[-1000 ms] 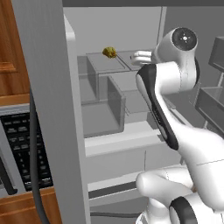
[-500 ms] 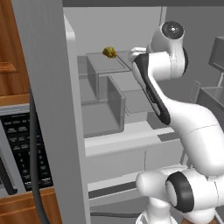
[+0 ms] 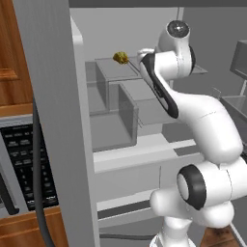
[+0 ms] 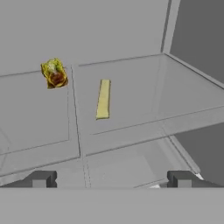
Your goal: Retrieve the butter from the fridge and place it on a plate on the dining table. Then retrieve the butter knife by the fridge and place it near the plate.
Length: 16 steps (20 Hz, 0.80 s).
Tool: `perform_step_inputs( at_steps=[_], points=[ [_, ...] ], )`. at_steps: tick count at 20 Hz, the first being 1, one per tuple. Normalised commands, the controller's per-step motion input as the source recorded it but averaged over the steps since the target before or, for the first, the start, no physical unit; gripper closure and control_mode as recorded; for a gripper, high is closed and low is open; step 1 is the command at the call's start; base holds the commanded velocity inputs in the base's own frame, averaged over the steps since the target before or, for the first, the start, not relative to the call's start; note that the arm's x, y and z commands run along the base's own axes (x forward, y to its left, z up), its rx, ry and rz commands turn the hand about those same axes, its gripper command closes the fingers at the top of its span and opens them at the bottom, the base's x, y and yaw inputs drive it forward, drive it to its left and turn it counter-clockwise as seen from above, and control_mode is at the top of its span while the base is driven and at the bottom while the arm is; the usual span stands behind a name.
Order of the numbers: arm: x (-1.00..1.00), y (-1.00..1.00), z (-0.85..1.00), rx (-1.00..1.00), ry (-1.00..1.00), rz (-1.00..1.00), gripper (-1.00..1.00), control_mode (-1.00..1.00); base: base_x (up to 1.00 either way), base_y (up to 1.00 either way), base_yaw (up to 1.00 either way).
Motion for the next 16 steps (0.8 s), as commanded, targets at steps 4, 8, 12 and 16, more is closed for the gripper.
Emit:
perform_step_inputs(
  at_steps=[4,8,12,16],
  points=[
    [0.72,-0.01,-0.12,-0.02,0.00,0.00,-1.00,-1.00,0.00,0.00,0.00],
    [0.79,-0.01,-0.12,-0.03,0.00,0.00,-1.00,-1.00,0.00,0.00,0.00],
    [0.76,-0.04,-0.26,0.00,0.02,0.00,-1.00,-1.00,0.00,0.00,0.00],
    [0.90,-0.08,-0.08,0.00,0.04,0.00,-1.00,-1.00,0.00,0.00,0.00]
  ],
)
